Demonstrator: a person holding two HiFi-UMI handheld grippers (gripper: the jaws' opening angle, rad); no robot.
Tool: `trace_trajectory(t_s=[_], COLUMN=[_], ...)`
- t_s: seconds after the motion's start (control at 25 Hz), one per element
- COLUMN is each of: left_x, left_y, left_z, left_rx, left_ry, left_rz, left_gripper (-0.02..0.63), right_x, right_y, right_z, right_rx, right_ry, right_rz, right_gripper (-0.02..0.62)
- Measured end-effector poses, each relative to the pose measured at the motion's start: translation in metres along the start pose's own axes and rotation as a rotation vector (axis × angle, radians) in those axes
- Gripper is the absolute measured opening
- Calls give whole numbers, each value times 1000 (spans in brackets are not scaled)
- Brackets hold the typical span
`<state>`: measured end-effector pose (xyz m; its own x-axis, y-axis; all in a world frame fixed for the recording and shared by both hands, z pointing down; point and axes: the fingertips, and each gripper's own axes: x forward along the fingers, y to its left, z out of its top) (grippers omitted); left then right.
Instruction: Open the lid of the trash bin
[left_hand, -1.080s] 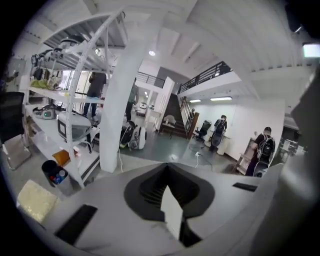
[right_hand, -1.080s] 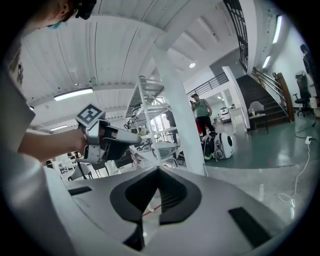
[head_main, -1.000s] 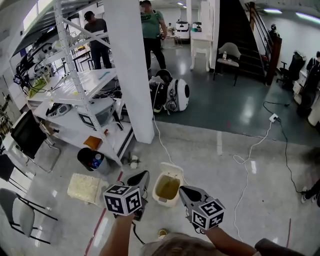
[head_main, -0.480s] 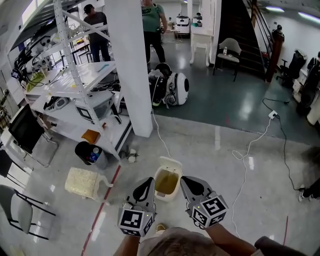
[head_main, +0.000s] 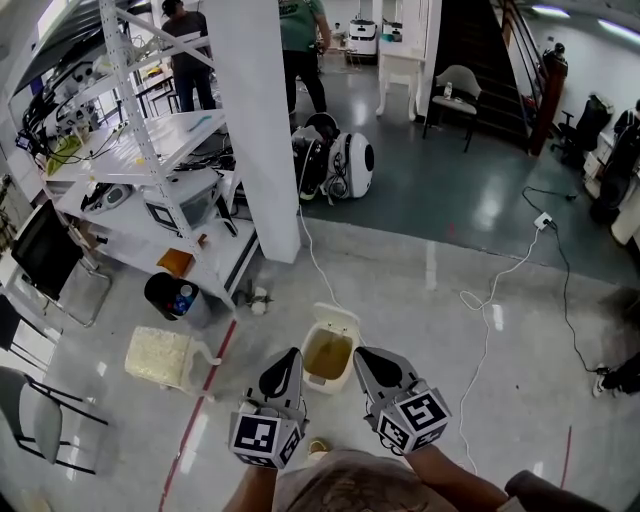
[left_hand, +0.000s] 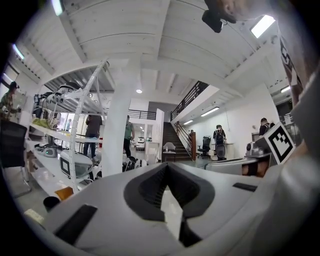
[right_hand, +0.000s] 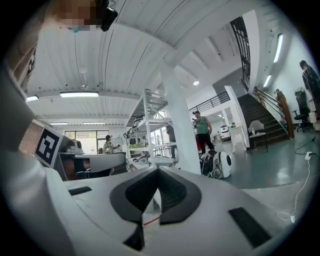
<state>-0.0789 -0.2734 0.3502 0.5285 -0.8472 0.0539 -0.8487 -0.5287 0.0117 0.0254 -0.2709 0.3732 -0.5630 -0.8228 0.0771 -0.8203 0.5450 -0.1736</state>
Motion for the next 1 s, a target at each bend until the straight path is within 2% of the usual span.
trace_trajectory(t_s=[0.56,1.0], left_x=[8,17], left_y=[1,2], left_z=[-15,-23], left_rx=[-14,21], left_ry=[52,48], left_rz=[2,-6], left_gripper=[-11,-11], right_x=[7,15], right_y=[-8,-15], right_z=[6,5], right_rx=[-31,-34], right_ry=[-15,-1], right_rz=[-5,7], right_gripper=[31,31])
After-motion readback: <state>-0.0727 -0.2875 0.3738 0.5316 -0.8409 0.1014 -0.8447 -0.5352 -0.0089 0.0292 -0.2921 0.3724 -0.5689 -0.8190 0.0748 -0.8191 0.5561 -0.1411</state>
